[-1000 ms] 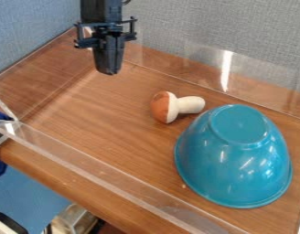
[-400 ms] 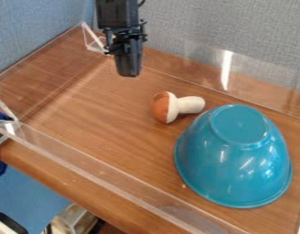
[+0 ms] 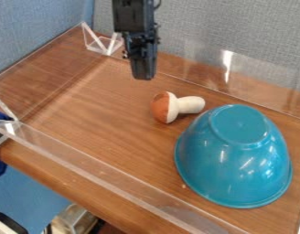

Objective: Remove the mushroom from inside the blue bowl and put it on the table

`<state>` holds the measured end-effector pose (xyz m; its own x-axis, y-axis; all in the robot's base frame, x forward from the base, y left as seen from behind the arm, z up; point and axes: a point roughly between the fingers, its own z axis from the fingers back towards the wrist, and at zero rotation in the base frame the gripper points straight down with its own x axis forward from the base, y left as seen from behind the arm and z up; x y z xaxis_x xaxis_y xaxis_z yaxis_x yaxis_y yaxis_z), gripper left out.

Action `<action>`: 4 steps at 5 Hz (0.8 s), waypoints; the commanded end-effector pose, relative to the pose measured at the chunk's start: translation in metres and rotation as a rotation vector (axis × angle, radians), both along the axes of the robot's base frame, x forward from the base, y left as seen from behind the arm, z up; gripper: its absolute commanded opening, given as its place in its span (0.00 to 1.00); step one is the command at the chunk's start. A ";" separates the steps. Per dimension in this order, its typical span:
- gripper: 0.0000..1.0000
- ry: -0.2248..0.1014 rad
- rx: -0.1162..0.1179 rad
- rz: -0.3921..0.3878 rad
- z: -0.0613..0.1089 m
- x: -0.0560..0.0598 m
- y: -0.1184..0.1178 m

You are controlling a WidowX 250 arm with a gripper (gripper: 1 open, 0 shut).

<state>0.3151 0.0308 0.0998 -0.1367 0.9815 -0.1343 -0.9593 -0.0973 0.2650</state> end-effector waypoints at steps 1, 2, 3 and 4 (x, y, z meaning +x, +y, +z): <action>0.00 -0.063 0.023 -0.061 0.007 -0.002 -0.019; 0.00 -0.079 0.030 -0.097 -0.002 0.006 -0.021; 0.00 -0.083 0.033 -0.101 -0.006 0.014 -0.017; 0.00 -0.086 0.039 -0.048 -0.008 0.015 -0.006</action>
<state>0.3237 0.0222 0.0781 -0.0682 0.9913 -0.1122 -0.9730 -0.0412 0.2272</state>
